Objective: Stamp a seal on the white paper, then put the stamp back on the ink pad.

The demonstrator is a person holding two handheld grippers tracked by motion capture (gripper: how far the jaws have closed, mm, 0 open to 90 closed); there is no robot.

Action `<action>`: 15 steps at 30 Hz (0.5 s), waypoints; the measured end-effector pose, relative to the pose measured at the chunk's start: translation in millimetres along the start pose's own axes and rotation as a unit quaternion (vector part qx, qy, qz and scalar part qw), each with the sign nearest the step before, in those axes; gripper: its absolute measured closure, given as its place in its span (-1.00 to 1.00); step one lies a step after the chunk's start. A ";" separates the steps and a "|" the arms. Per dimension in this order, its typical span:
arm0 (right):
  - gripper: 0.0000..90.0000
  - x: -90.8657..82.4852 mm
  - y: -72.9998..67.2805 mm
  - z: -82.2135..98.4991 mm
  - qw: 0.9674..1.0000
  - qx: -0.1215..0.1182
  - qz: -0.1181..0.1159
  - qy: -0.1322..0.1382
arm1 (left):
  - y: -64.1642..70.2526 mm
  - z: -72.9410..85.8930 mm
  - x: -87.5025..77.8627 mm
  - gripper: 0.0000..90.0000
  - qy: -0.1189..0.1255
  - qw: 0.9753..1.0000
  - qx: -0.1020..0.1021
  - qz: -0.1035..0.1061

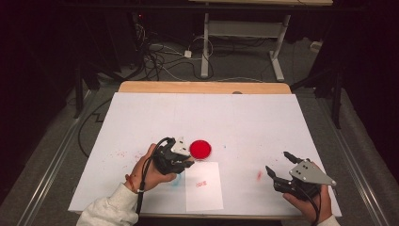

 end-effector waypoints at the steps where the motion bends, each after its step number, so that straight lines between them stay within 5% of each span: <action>1: -0.41 0.2 -0.3 -0.2 1.000 0.001 0.000 0.000 | -0.8 -0.3 -0.2 0.64 0.001 1.000 -0.001 0.002; 15: -0.41 0.7 -1.9 2.4 1.000 -0.001 -0.006 -0.003 | -13.4 -11.4 2.3 0.64 0.008 1.000 -0.011 -0.005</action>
Point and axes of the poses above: each handheld gripper's, and its own axes: x roughly forward along the jaws, z roughly out of its underside, y roughly to its right, the point moved 4 cm from there along x, roughly forward along the jaws, and after that the axes turned 7 degrees about -z, right-handed, at the moved point
